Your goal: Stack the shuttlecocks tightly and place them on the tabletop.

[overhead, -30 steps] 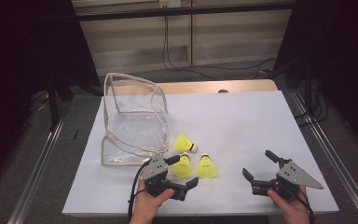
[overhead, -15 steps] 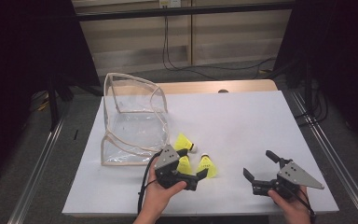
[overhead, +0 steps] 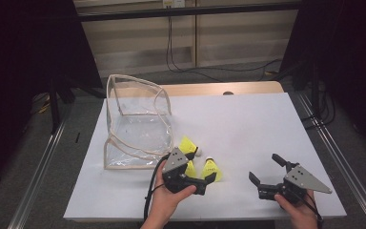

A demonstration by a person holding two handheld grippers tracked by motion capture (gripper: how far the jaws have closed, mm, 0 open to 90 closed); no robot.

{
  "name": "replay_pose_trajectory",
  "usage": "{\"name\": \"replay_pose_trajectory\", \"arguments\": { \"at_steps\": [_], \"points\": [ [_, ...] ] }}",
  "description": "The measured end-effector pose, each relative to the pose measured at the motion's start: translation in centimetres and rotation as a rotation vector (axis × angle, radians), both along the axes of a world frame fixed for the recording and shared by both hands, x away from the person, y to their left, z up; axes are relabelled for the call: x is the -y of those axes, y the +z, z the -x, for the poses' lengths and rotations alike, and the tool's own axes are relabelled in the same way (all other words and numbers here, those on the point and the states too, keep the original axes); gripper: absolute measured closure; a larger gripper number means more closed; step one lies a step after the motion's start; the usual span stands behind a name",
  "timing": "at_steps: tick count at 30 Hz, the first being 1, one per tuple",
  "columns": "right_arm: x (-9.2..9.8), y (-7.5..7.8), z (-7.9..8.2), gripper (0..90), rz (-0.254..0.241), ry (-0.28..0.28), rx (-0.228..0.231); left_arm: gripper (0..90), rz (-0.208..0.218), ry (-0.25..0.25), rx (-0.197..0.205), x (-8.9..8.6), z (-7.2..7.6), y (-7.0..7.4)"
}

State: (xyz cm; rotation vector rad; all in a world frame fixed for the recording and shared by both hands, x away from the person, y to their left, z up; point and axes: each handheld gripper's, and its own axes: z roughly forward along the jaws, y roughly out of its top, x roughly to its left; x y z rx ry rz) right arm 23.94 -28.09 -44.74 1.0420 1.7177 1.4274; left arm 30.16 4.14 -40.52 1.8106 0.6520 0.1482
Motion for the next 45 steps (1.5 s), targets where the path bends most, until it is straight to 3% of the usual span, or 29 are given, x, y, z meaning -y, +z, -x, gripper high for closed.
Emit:
{"name": "replay_pose_trajectory", "arguments": {
  "at_steps": [10, 18, 19, 26, 35, 45],
  "points": [
    [0.0, 0.0, 0.0, 0.1, -0.005, -0.002, -0.003, 2.2, -0.010, 0.037, 0.008, 1.5, -1.1, 0.8],
    [0.0, 0.0, 0.1, 0.1, -0.005, 0.001, -0.004, 2.5, -0.059, 0.103, 0.000, 2.1, -2.3, 0.5],
    [0.0, 0.0, 0.1, 0.1, -0.003, 0.001, -0.004, 2.5, -0.082, 0.122, 0.007, 2.1, -2.5, 0.4],
    [0.0, 0.0, 0.1, 0.2, -0.006, 0.001, -0.003, 2.7, -0.094, 0.168, -0.008, 2.2, -3.4, 0.3],
    [0.0, 0.0, 0.1, 0.2, -0.006, 0.003, -0.003, 2.9, -0.111, 0.169, -0.003, 2.7, -4.2, 1.0],
    [0.0, 0.0, 0.1, 0.2, -0.006, 0.005, -0.003, 3.0, -0.108, 0.168, -0.036, 3.9, -4.9, 0.9]
  ]
}}
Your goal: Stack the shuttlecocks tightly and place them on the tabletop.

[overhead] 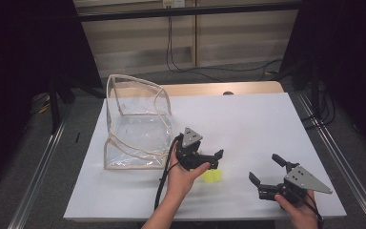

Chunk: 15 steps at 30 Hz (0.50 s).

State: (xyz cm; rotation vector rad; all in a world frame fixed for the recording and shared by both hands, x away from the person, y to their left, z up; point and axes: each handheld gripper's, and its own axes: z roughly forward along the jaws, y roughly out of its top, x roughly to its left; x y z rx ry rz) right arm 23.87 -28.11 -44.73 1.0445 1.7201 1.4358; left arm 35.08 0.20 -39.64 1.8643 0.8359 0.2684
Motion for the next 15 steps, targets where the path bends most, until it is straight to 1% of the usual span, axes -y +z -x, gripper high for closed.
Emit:
{"name": "replay_pose_trajectory", "arguments": {
  "at_steps": [3, 5, 8, 9, 11, 13, 15],
  "points": [
    [0.0, 0.0, 0.0, 0.2, 0.001, -0.001, -0.001, 3.1, -0.003, 0.000, -0.003, 0.3, -0.2, 0.0],
    [0.0, 0.0, 0.0, 0.2, 0.001, 0.000, 0.000, 3.1, 0.007, 0.002, -0.016, 0.5, -0.5, -0.2],
    [0.0, 0.0, 0.0, 0.2, 0.001, -0.001, 0.002, 3.4, 0.007, 0.004, -0.022, 0.7, -0.7, -0.2],
    [0.0, 0.0, 0.0, 0.2, 0.001, -0.001, 0.002, 3.4, 0.009, 0.005, -0.029, 0.7, -0.8, -0.3],
    [0.0, 0.0, 0.0, 0.2, 0.002, 0.002, -0.001, 3.4, 0.004, 0.020, -0.049, 0.8, -1.1, -0.3],
    [0.0, 0.0, 0.0, 0.2, 0.004, 0.002, 0.002, 3.4, 0.001, 0.022, -0.055, 0.7, -1.2, -0.3],
    [0.0, 0.0, 0.0, 0.2, 0.002, 0.001, 0.004, 3.3, 0.008, 0.030, -0.057, 0.7, -1.3, -0.4]
  ]
}}
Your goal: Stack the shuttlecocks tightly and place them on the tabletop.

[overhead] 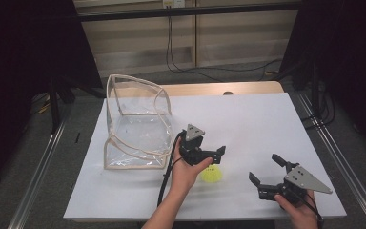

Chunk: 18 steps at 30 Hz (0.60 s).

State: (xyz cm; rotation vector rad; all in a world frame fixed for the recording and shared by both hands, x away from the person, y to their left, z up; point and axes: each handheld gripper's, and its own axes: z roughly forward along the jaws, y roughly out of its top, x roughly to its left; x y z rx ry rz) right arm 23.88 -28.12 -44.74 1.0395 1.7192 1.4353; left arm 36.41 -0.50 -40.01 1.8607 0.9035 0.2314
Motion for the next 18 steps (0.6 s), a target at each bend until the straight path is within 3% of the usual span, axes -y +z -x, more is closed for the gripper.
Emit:
{"name": "replay_pose_trajectory", "arguments": {
  "at_steps": [12, 18],
  "points": [
    [0.01, 0.00, 0.00, 0.2, 0.001, 0.000, -0.002, 3.4, -0.026, 0.040, -0.013, -0.45, -0.85, 0.14],
    [0.06, 0.01, 0.04, 0.2, 0.000, -0.002, -0.004, 3.6, -0.080, 0.057, 0.026, -0.52, -1.14, -0.15]
  ]
}}
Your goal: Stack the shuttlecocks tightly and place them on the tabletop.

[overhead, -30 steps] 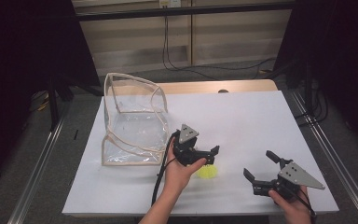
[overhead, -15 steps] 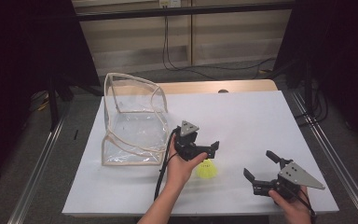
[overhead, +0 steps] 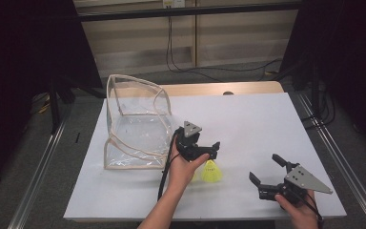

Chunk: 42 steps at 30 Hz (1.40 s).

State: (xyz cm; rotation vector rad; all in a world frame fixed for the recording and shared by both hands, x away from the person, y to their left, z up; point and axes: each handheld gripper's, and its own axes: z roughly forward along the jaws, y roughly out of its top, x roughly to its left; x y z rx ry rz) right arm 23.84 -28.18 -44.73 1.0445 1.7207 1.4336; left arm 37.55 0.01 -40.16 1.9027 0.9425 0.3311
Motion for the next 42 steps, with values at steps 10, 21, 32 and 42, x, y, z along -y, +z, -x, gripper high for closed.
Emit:
{"name": "replay_pose_trajectory", "arguments": {
  "at_steps": [10, 21, 32, 42],
  "points": [
    [0.0, 0.0, 0.0, 0.2, 0.000, 0.001, 0.004, 3.9, -0.070, 0.083, 0.035, -0.2, -0.3, -0.2],
    [0.0, 0.0, 0.0, 0.3, -0.002, 0.002, 0.004, 6.1, -0.141, 0.156, 0.030, -0.1, -0.5, -0.6],
    [0.0, 0.0, 0.0, 0.3, -0.002, 0.004, 0.005, 5.6, -0.166, 0.182, -0.022, -0.3, -0.9, -1.1],
    [0.0, 0.0, 0.0, 0.3, -0.005, 0.004, 0.005, 11.8, -0.156, 0.158, -0.078, -0.2, -1.3, -1.5]
  ]
}}
